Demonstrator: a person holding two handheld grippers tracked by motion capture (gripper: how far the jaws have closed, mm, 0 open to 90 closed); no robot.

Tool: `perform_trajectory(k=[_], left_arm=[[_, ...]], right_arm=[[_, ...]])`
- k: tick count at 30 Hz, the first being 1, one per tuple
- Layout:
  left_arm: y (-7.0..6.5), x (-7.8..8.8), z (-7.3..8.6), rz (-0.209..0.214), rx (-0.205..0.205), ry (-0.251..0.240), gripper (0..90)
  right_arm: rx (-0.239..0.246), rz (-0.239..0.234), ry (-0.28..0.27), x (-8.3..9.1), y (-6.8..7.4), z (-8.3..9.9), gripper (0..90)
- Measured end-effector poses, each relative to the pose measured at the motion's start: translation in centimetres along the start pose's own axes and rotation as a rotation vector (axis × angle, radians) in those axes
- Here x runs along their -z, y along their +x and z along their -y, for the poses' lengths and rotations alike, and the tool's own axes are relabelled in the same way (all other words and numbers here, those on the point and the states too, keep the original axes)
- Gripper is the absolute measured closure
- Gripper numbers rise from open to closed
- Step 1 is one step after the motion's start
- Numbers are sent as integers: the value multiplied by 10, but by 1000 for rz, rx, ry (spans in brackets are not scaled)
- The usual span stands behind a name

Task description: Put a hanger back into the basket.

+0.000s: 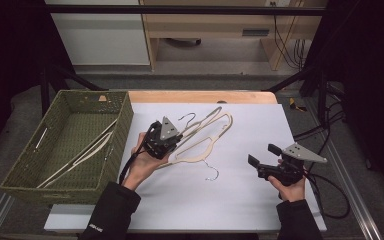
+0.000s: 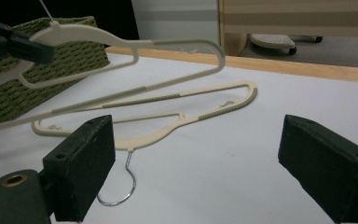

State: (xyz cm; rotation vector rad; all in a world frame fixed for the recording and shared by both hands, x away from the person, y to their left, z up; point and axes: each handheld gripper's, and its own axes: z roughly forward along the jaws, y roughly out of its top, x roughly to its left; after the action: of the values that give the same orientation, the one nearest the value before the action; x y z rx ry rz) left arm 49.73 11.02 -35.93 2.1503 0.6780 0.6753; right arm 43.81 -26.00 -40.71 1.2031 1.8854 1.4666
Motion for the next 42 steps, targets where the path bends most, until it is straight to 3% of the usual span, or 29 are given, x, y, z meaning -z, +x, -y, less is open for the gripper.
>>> perform_trajectory(k=[2, 7, 9, 16, 21, 31, 36, 42], left_arm=[[1, 6, -1, 3, -3, 1, 859], [5, 39, -8, 44, 29, -56, 859], [5, 43, -10, 50, 35, -67, 859], [14, 80, -27, 72, 37, -116, 859], [29, 110, -38, 50, 24, -148, 859], [51, 143, -46, 21, 17, -154, 859], [66, 155, -41, -5, 13, -149, 859], [90, 170, -26, -38, 61, -156, 859]], right_arm=[[10, 0, 4, 0, 0, 1, 100], [20, 6, 16, 1, 0, 2, 93], [16, 7, 18, 1, 0, 2, 93], [21, 10, 26, 4, 1, 2, 76], [26, 3, 29, 4, 1, 2, 73], [30, 2, 25, 4, 1, 2, 70], [32, -9, 29, 5, 2, 1, 60], [45, -10, 28, 5, 2, 2, 51]])
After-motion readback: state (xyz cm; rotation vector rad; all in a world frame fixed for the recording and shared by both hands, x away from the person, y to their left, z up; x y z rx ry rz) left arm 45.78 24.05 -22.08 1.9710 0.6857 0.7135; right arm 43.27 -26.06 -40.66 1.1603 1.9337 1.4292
